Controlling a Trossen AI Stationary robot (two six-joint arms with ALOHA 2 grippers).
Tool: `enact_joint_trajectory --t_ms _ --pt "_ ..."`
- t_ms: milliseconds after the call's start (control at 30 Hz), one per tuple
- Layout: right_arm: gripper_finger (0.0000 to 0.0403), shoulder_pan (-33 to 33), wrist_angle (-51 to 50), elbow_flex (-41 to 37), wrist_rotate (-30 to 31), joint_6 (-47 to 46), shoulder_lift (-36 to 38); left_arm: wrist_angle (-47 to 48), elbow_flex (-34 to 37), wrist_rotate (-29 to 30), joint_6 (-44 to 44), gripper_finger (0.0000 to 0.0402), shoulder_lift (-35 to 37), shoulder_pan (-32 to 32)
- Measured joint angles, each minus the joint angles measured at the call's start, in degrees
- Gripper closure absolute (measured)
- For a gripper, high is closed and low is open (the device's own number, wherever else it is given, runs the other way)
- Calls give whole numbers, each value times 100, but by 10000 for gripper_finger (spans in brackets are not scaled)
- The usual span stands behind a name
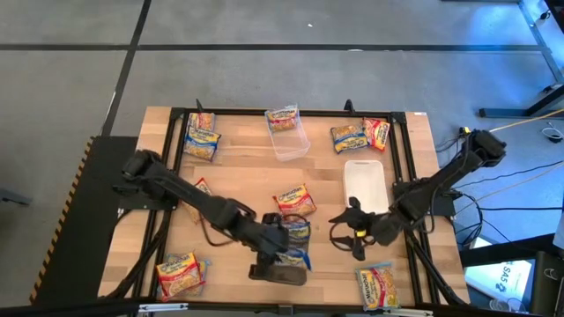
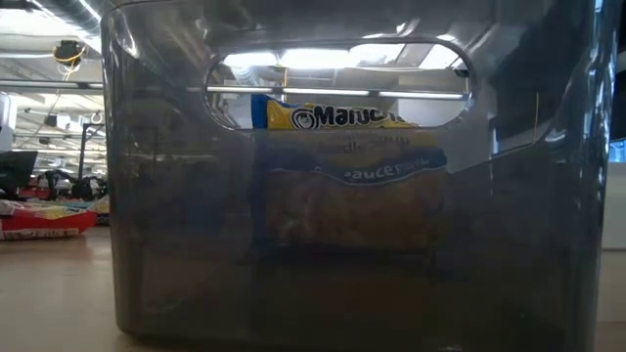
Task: Sort Maruchan noodles
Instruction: Put the bottom left blue noodle pack into the black bin
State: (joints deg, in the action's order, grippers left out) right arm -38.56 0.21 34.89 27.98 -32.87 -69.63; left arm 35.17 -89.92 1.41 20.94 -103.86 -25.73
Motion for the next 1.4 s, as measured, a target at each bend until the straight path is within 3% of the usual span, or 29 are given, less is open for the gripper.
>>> enact_joint_trajectory --t_ms 133,300,1000,1400 --pt "155 -88 2 0 351 -187 -82 686 -500 308 136 282 -510 34" --pt "155 -84 11 0 572 -407 -82 818 -591 405 271 282 -759 151" --pt "155 -84 -33 -4 600 -500 -80 1583 -587 139 285 283 -1030 339" --pt "155 -80 -28 -4 603 -434 -95 1561 -587 114 -175 283 -1022 378"
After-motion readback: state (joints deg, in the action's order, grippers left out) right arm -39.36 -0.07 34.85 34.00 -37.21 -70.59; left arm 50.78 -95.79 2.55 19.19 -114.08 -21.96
